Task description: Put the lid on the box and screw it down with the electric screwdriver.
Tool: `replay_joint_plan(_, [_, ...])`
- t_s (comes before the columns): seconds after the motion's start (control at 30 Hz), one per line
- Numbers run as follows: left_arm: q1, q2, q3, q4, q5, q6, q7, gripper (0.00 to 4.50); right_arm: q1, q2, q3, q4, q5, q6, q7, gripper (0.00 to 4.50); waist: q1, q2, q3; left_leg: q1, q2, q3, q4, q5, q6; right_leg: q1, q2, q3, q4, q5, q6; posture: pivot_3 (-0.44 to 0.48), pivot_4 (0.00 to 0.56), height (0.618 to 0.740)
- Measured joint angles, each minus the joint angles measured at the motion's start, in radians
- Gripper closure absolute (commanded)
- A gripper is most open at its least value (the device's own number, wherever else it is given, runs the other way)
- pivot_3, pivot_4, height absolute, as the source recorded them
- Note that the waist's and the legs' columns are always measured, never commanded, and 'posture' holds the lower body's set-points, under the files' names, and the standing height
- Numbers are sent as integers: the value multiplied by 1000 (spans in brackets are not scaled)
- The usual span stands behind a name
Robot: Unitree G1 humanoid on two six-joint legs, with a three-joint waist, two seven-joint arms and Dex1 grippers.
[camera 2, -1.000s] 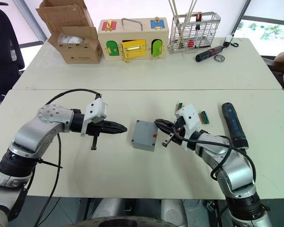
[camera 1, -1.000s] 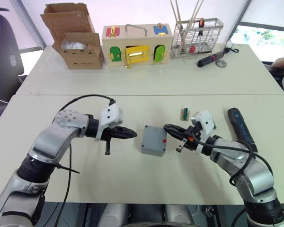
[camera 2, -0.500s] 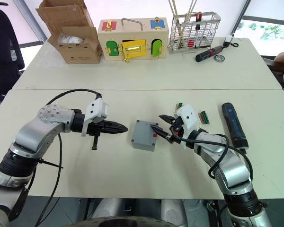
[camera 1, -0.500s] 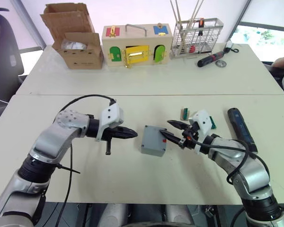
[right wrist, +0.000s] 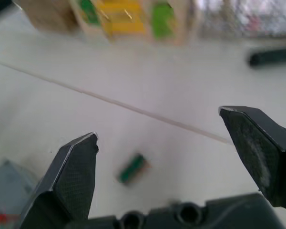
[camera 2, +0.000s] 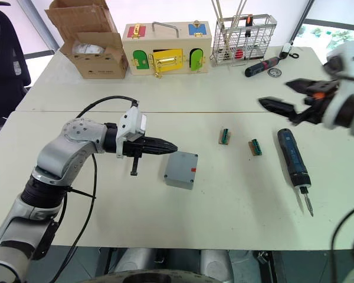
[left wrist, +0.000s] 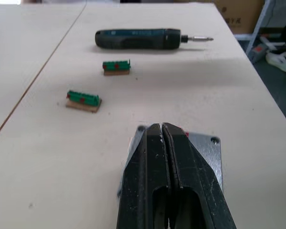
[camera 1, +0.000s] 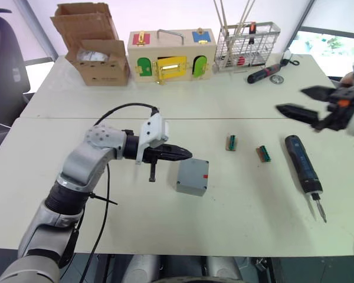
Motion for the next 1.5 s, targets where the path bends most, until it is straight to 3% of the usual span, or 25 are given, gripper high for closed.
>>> replay_joint_plan(0.2, [40,-57,-23,-71,20,-38,69,4500,2,-193,291,215,-73,46,214,8,-2,0,0,0,0,4,2,-1,2,0,0,2,0,0,0,0,150,740])
replay_joint_plan(0.37, [86,-72,-59,-115,40,-39,118,4500,-97,-181,553,340,-232,-37,361,8,-2,2,0,0,0,5,2,-1,1,-1,0,3,0,0,0,0,150,740])
replay_joint_plan(0.53, [103,-78,-59,-141,45,-28,168,4500,-209,-135,723,456,-392,-58,461,8,4,3,0,0,0,5,2,0,1,-2,0,3,0,0,0,0,150,740])
replay_joint_plan(0.97, [146,-77,-58,-184,23,27,217,4500,-259,24,820,632,-540,11,502,8,7,3,0,0,0,4,3,0,0,-1,-1,3,0,0,0,0,150,740])
replay_joint_plan(1.27, [146,-80,-59,-184,23,29,237,4500,-255,47,824,652,-627,-37,506,2455,6,1,-1,0,0,3,4,0,0,0,0,2,0,0,0,0,150,740])
replay_joint_plan(1.5, [147,-80,-59,-183,23,29,244,4500,-194,31,790,595,-650,-42,514,2512,22,0,-2,0,0,2,4,0,0,0,0,1,0,0,0,0,150,740])
